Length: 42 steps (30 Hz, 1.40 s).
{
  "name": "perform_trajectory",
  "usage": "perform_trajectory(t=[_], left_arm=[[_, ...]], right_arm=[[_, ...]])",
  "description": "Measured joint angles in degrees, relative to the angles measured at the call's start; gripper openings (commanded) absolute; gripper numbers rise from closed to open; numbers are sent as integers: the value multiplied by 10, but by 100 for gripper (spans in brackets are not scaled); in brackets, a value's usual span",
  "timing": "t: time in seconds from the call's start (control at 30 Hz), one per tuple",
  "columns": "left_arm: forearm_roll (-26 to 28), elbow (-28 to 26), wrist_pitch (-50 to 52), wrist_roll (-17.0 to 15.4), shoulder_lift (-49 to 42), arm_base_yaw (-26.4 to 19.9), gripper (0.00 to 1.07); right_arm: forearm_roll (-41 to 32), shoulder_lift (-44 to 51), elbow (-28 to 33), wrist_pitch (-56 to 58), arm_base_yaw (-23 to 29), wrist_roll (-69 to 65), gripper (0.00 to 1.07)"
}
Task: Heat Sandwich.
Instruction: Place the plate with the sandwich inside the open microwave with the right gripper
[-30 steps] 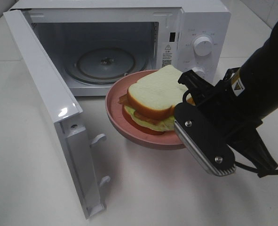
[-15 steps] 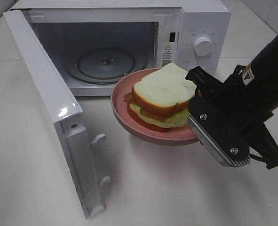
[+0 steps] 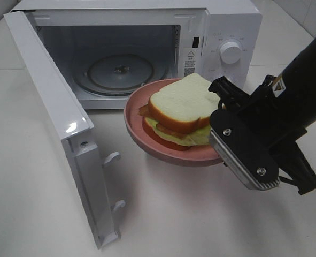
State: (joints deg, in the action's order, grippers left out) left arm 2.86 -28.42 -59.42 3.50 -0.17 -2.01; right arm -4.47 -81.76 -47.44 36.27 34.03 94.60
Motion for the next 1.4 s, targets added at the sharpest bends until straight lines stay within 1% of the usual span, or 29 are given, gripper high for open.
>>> perform_trajectory(t=[0.1,0.17,0.53,0.57,0.67,0.8,0.97,1.4], left_arm=[[0,0,0,0,0,0,100],[0,0,0,0,0,0,100],[0,0,0,0,0,0,100],[0,0,0,0,0,0,100],[0,0,0,0,0,0,100],[0,0,0,0,0,0,100],[0,0,0,0,0,0,100],[0,0,0,0,0,0,100]], right_arm=[[-1,-9,-8,0,7,0,0],[-1,-28,-26,0,13,0,0],[-2,-96,-88,-5,13,0,0],[-1,-111,-102,-5,13,0,0],[-1,-123,-116,-5,13,0,0],[-2,-152,-152,-5,13,0,0],[-1,-173,-175,-4,13,0,0],[-2,-235,-264,13,13,-18,1]])
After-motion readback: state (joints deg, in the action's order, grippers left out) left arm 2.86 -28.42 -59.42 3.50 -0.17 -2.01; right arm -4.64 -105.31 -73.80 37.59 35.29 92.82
